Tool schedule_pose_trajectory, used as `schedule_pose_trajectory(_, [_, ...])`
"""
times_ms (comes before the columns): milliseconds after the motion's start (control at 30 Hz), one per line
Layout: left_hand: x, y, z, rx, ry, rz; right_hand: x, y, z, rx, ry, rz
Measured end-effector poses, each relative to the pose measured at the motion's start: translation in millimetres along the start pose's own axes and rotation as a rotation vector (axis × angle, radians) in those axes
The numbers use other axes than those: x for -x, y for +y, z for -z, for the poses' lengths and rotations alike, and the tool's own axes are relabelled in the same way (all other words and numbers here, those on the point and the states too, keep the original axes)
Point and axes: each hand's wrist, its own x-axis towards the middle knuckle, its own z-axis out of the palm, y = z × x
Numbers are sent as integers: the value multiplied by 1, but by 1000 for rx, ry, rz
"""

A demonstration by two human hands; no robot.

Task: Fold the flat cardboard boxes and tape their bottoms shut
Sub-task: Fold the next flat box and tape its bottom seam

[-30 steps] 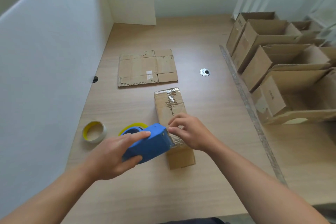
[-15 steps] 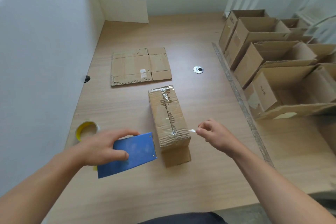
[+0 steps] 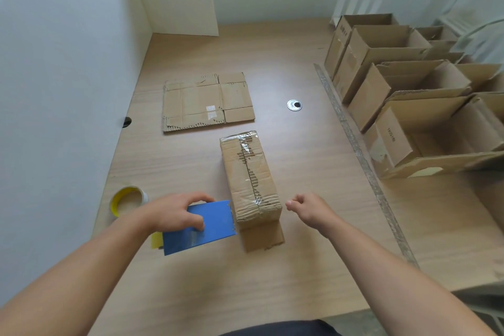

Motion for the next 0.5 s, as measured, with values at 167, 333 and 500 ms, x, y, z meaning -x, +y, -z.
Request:
schedule_pose_trajectory(167, [-9,3,-1,-19,-26,34,-6,0,-14,-130,-43,-87])
schedule_pose_trajectory(333, [-12,1,3,-37,-45,46,-1,-3,-14,-97,9,-136])
schedule_pose_trajectory(500, [-18,1,4,-74,-29,40,9,-7,-13,-106,-4,-42])
